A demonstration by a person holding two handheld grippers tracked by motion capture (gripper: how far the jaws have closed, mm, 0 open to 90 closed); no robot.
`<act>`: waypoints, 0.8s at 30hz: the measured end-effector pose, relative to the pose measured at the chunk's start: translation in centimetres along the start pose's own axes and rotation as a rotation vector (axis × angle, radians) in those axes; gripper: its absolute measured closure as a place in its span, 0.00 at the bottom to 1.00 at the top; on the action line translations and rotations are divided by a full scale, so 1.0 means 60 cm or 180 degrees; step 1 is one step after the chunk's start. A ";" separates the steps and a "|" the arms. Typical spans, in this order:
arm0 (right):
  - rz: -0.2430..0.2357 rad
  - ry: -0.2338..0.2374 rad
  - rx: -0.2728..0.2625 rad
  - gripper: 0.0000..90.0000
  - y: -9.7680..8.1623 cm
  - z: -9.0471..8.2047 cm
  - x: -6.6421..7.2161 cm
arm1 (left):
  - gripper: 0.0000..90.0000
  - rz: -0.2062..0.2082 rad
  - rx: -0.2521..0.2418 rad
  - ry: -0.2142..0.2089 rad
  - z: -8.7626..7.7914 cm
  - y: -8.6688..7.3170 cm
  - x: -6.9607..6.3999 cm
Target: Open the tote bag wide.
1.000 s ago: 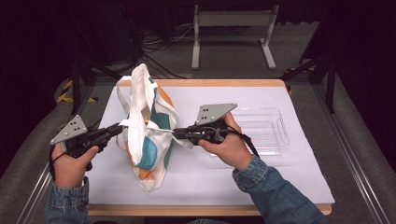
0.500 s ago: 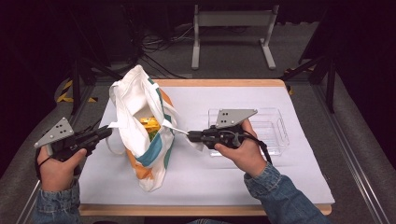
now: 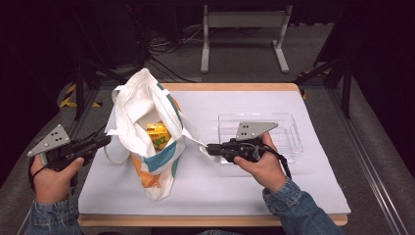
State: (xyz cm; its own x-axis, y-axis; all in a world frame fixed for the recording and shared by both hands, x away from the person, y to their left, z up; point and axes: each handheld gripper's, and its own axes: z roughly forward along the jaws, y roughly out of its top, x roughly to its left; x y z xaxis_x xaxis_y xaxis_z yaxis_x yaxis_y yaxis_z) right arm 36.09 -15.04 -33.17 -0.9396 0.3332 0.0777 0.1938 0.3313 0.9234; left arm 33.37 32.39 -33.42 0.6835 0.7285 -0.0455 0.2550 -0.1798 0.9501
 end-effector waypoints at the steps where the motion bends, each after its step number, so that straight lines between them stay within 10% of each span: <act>1: 0.0016 -0.0004 0.0011 0.97 -0.003 0.000 0.000 | 0.97 -0.0009 -0.0021 0.0016 -0.003 0.000 0.002; 17: 0.0055 0.0031 0.0174 0.97 -0.014 0.009 0.002 | 0.96 -0.0021 0.0011 -0.0095 0.008 -0.001 -0.002; 24: 0.0062 0.0094 0.0063 0.78 0.010 0.008 0.003 | 0.96 0.0035 0.0029 -0.0150 0.015 0.003 -0.009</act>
State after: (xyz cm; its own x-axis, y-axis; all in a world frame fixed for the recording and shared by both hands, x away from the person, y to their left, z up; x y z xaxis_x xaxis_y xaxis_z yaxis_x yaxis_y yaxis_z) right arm 36.16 -14.37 -32.77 -0.9435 0.3135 0.1068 0.2173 0.3424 0.9141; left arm 33.66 31.40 -33.53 0.7177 0.6945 -0.0498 0.2534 -0.1938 0.9478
